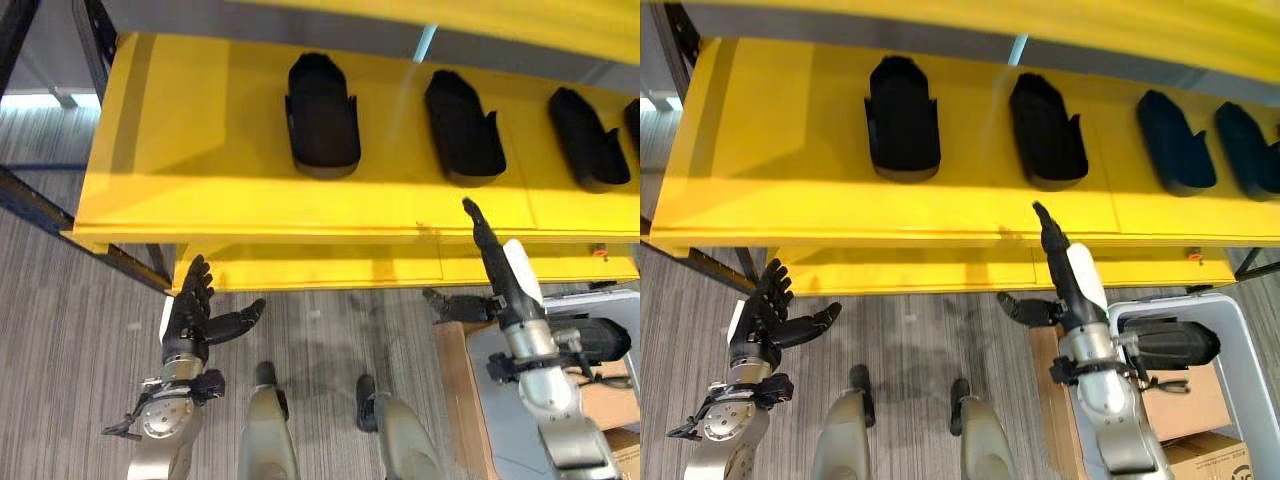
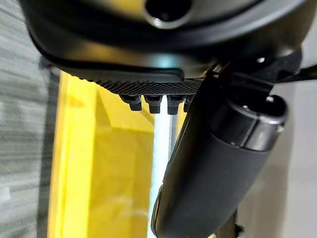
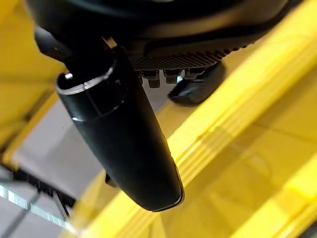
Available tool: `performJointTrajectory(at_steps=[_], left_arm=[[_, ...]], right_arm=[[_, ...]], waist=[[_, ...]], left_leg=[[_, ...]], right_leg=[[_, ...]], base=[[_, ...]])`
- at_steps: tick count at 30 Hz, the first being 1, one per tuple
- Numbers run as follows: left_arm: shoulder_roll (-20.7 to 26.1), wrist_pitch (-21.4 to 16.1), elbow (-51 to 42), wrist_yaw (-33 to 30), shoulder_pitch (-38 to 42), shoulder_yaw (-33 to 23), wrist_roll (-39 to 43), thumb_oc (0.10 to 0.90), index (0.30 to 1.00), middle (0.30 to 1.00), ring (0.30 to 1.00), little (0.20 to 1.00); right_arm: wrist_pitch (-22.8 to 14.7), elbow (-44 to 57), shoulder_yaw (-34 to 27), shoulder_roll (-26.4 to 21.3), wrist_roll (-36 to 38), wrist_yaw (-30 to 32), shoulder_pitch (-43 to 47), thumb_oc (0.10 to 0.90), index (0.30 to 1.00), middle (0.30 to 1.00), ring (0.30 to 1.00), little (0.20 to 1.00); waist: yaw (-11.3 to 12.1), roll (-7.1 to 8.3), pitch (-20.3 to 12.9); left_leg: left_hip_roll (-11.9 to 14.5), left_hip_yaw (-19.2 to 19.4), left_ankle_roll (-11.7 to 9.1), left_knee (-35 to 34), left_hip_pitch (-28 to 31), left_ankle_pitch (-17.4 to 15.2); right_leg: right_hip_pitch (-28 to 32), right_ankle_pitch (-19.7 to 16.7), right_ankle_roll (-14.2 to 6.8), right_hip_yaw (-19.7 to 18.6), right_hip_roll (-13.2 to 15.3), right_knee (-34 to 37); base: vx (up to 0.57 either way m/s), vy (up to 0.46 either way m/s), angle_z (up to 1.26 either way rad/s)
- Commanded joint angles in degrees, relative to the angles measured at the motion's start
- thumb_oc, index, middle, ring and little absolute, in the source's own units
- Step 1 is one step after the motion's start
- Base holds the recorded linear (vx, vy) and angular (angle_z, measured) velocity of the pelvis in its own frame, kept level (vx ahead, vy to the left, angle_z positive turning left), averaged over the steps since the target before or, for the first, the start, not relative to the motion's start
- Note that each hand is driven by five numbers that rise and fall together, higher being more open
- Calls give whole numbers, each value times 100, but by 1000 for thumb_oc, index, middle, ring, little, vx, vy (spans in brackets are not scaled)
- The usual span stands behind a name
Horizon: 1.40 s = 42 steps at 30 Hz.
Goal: Move parts from the plastic box to the shelf.
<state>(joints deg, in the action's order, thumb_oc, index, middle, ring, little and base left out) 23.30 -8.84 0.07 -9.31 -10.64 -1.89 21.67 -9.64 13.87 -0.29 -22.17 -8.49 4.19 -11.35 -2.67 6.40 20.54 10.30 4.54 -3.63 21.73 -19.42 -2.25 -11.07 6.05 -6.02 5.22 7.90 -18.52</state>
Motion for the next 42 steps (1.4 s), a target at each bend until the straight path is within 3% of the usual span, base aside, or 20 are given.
performJointTrajectory(at_steps=[1,4,6,9,13,14,15,16,17,18,19,20,21,23,25,29,32,37,38,42], left_arm=[[34,-652,-338,34,114,13,-109,900,1000,1000,1000,1000],[10,-653,-349,46,188,41,-126,900,1000,1000,1000,1000],[-9,-646,-330,39,218,58,-103,900,1000,1000,1000,1000],[-7,-695,-381,-8,425,163,-130,900,1000,1000,1000,1000],[120,-669,-437,86,528,332,-244,900,1000,1000,1000,1000],[133,-665,-393,88,534,336,-284,900,1000,1000,1000,1000],[135,-666,-391,89,537,334,-285,900,1000,1000,1000,1000],[155,-669,-398,88,510,328,-276,900,1000,1000,1000,1000],[134,-671,-352,42,542,322,-280,900,1000,1000,1000,1000],[132,-673,-348,42,549,323,-281,900,1000,1000,1000,1000],[120,-665,-293,37,587,348,-289,900,1000,1000,1000,1000],[137,-634,-232,42,597,347,-289,900,1000,1000,1000,1000],[110,-608,-235,2,586,332,-290,900,1000,1000,1000,1000],[91,-590,-294,3,536,266,-198,900,1000,1000,1000,1000],[46,-594,-297,-2,449,212,-143,900,1000,1000,1000,1000],[-83,-601,-259,74,145,52,-145,900,1000,1000,1000,1000],[-197,-648,-249,107,-39,-33,-33,900,1000,1000,1000,1000],[-319,-666,-236,214,-159,-17,26,900,1000,1000,1000,1000],[-377,-678,-186,244,-218,6,23,900,1000,1000,1000,1000],[-438,-682,-143,275,-265,43,21,900,1000,1000,1000,1000]], right_arm=[[-658,326,-22,-148,960,41,252,900,1000,1000,1000,1000],[-617,297,57,-53,1602,-39,300,900,1000,1000,1000,1000],[-589,332,28,-54,1617,-87,250,900,1000,1000,1000,1000],[-653,526,-6,-36,1610,-67,310,900,1000,1000,1000,1000],[-557,514,186,99,1819,-181,161,900,1000,1000,1000,1000],[-540,539,233,108,1863,-227,123,900,1000,1000,1000,1000],[-538,542,232,111,1864,-228,125,900,1000,1000,1000,1000],[-526,534,281,124,1903,-225,127,900,1000,1000,1000,1000],[-520,477,429,147,1952,-179,243,900,1000,1000,1000,1000],[-522,473,427,146,1952,-179,249,900,1000,1000,1000,1000],[-539,459,489,133,2018,-157,326,900,1000,1000,1000,1000],[-532,455,579,86,2117,-205,398,900,1000,1000,1000,1000],[-520,455,622,65,2103,-222,438,900,1000,1000,1000,1000],[-507,465,676,8,2096,-247,566,900,1000,1000,1000,1000],[-514,429,729,21,2091,-210,646,900,1000,1000,1000,1000],[-488,445,745,-5,2106,-328,546,900,1000,1000,1000,1000],[-506,526,702,-69,2184,-406,425,900,1000,1000,1000,1000],[-540,542,599,-129,2281,-471,279,900,1000,1000,1000,1000],[-582,582,544,-185,2328,-493,213,900,1000,1000,1000,1000],[-627,592,496,-239,2346,-486,168,900,1000,1000,1000,1000]], waist=[[-87,-83,-822],[-66,-43,-914],[-66,-28,-954],[-85,14,-1033],[-179,44,-1182],[-205,46,-1161],[-197,61,-1187],[-152,59,-1145],[23,-30,-979],[7,-31,-967],[45,-84,-921],[67,-124,-901],[92,-141,-898],[209,-84,-910],[312,-28,-963],[310,43,-1155],[267,-5,-1231],[152,-105,-1269],[54,-217,-1285],[-23,-356,-1281]], left_leg=[[388,-360,-95,-917,300,427],[328,-269,-29,-670,454,90],[280,-223,13,-631,507,30],[22,-113,186,-268,593,-371],[-338,146,444,-92,502,-680],[-388,300,499,-143,514,-721],[-403,321,506,-180,494,-676],[-413,461,528,-226,532,-685],[-391,725,560,-398,664,-637],[-399,708,560,-410,673,-629],[-392,814,600,-558,742,-556],[-415,940,625,-863,965,-556],[-455,1087,716,-946,995,-475],[-489,1324,715,-1106,1140,-452],[-474,1549,657,-1235,1252,-395],[-184,1875,497,-1068,1264,-315],[160,2099,338,-1036,1341,-174],[498,2221,101,-1114,1462,80],[680,2294,-36,-1242,1579,245],[836,2362,-188,-1388,1687,449]], right_leg=[[562,-364,-347,-111,452,739],[799,-348,-408,-211,557,797],[845,-374,-422,-221,614,790],[1012,-567,-556,-326,858,766],[856,-1524,-679,-562,1179,1076],[712,-1990,-739,-557,1272,1170],[671,-2026,-742,-579,1286,1190],[526,-2361,-765,-318,1403,1276],[358,-2345,-736,802,1625,1073],[374,-2336,-736,822,1631,1067],[414,-2133,-695,1204,1714,801],[437,-1564,-647,1207,1509,237],[476,-1358,-619,1315,1374,-211],[555,-1039,-529,1336,1297,-212],[732,-991,-511,1449,1308,187],[1125,-760,-466,1400,1081,1089],[1187,-720,-405,1229,868,1349],[1290,-584,-308,1135,632,1486],[1353,-488,-243,1094,476,1563],[1413,-398,-166,1046,304,1632]], base=[[148,178,-11],[85,115,-11],[66,113,-11],[99,291,-17],[-4,330,-17],[-58,211,-63],[-78,213,-81],[-153,273,-58],[-143,269,-52],[-178,304,-75],[-72,250,-125],[-141,352,-112],[-113,268,-85],[-110,75,-55],[-72,-75,-102],[-12,-176,-108],[9,-178,-94],[26,-197,-41],[20,-155,34],[15,-122,-32]])
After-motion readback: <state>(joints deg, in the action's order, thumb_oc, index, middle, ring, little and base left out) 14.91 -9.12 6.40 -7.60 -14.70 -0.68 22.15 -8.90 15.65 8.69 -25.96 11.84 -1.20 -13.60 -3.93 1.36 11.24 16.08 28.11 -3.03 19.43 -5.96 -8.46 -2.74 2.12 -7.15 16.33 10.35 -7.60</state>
